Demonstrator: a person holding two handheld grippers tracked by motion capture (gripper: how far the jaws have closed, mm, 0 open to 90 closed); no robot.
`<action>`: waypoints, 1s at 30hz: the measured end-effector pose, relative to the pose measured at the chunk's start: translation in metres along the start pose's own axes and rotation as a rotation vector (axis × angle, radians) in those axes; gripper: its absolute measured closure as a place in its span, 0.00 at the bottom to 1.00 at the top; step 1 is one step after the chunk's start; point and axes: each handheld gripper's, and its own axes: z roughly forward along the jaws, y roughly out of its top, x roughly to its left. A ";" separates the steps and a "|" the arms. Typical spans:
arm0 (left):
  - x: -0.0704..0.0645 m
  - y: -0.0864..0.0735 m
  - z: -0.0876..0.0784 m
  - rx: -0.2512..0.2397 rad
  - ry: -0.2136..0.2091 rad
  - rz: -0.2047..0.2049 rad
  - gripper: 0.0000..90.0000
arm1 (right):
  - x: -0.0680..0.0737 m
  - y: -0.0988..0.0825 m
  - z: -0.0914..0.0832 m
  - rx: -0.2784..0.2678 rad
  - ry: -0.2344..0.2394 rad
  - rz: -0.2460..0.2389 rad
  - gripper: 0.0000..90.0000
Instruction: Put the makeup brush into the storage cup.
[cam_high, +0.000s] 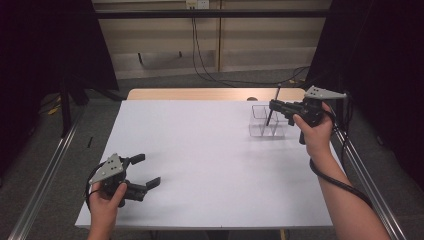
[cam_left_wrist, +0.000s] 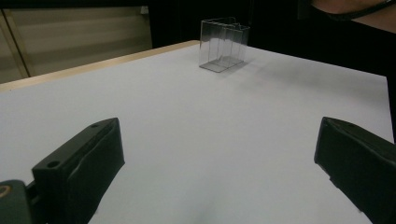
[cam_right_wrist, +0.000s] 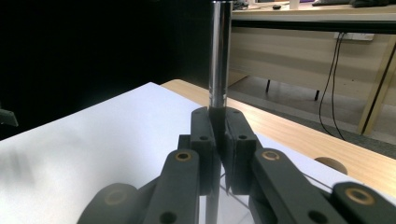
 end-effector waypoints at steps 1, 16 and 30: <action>0.000 0.000 0.000 -0.001 -0.001 -0.001 0.01 | -0.001 0.001 0.000 0.001 -0.005 -0.001 0.94; -0.001 -0.001 0.001 0.007 -0.002 0.005 0.01 | -0.012 0.011 -0.001 0.006 -0.068 -0.007 0.94; 0.000 -0.001 0.001 0.010 -0.002 0.004 0.01 | -0.019 0.015 0.002 0.005 -0.123 -0.002 0.94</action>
